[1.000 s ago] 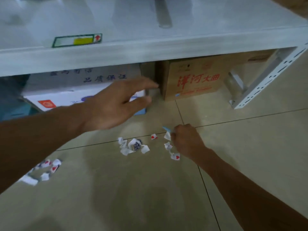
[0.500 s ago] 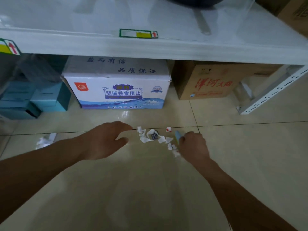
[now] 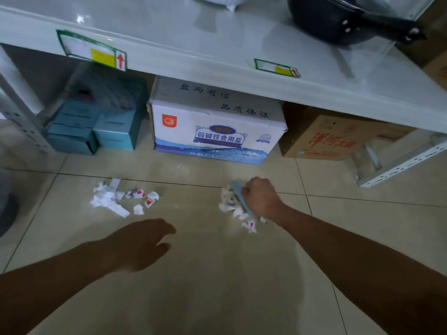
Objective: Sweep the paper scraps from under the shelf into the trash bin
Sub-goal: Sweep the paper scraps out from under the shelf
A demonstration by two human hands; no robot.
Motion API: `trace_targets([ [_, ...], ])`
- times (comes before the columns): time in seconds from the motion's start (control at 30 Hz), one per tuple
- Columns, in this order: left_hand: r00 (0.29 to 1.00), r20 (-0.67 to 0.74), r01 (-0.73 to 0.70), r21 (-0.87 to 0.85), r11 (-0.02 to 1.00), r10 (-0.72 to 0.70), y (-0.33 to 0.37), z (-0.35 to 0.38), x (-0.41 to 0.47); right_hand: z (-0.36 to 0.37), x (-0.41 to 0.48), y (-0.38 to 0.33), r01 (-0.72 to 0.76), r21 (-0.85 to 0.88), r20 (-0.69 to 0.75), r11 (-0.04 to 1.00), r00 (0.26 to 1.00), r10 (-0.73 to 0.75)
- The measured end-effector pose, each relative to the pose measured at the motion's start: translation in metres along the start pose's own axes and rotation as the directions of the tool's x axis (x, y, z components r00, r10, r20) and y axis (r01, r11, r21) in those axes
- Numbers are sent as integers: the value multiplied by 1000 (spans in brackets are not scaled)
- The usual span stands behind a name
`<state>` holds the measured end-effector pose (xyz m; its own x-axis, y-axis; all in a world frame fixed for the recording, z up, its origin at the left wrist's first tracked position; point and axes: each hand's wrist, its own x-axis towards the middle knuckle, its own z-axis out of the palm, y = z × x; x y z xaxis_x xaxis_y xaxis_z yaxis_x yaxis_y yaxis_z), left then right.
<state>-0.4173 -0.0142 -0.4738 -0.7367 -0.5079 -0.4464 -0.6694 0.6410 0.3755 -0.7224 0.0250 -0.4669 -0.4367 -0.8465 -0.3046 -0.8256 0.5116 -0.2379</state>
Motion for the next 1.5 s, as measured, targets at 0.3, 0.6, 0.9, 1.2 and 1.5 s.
trace_targets([
  [0.3,992,7,129,47,991,-130,-75,37,-16,-22,-7,-7,-179,-66,-144,982,975,168],
  [0.6,993,-82,82,-9,997,-83,-74,44,-7,27,-53,-5,-360,18,-20,933,933,360],
  [0.9,997,-26,80,47,996,-79,-58,46,0,49,-45,-132,-159,283,-47,946,983,179],
  [1.2,985,-36,172,44,984,-171,-80,43,-25,51,-25,-142,-151,192,-60,970,985,165],
  [1.5,972,-23,233,19,972,-232,-106,41,-52,34,0,-210,95,58,-62,994,994,-92],
])
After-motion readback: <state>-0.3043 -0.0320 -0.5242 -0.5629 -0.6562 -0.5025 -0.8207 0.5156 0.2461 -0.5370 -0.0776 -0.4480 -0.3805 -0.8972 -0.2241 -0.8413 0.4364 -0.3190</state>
